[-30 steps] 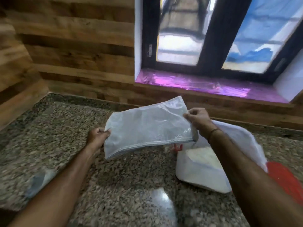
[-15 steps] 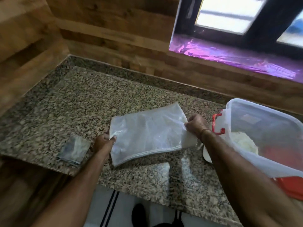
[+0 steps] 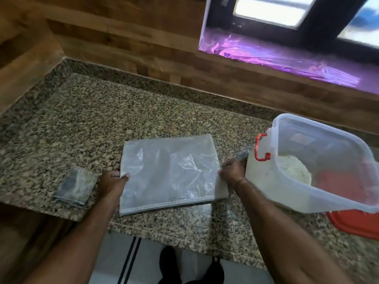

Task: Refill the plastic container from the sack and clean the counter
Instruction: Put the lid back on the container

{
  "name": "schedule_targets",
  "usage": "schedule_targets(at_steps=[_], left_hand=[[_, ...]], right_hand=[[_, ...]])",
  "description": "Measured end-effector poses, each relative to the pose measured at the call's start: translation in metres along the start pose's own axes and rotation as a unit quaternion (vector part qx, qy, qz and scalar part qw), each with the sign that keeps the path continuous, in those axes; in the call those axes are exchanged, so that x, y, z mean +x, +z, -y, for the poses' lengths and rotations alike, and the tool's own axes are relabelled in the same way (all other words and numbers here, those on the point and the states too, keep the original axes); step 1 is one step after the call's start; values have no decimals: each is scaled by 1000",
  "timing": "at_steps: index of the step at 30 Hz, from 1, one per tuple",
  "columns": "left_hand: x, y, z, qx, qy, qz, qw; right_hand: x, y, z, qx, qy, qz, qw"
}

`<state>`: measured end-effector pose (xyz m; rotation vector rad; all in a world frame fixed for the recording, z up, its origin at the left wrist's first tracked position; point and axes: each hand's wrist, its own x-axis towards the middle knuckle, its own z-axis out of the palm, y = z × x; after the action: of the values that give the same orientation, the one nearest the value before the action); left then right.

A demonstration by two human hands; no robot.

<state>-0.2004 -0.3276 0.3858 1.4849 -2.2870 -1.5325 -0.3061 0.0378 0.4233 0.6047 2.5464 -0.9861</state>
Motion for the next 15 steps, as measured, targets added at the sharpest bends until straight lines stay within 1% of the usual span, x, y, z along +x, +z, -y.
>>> schedule_targets(at_steps=[2,4,8,11,15], left_hand=[[-4,-2,-5,-5,13,7,1000],[-11,-2,-17,10,43,-4,999],[-31,7,-56,77,157,-39,984],[-50,20,-91,81,230,-14,970],[-95,46,-145,82,313,18,946]], right_hand=[[-4,-2,2,18,-11,8,1000],[-13,-7,12,16,-48,2,999],[-38,-19,40,23,-147,-23,989],[-60,-36,63,54,-231,-36,971],[-83,-87,83,87,-332,-70,937]])
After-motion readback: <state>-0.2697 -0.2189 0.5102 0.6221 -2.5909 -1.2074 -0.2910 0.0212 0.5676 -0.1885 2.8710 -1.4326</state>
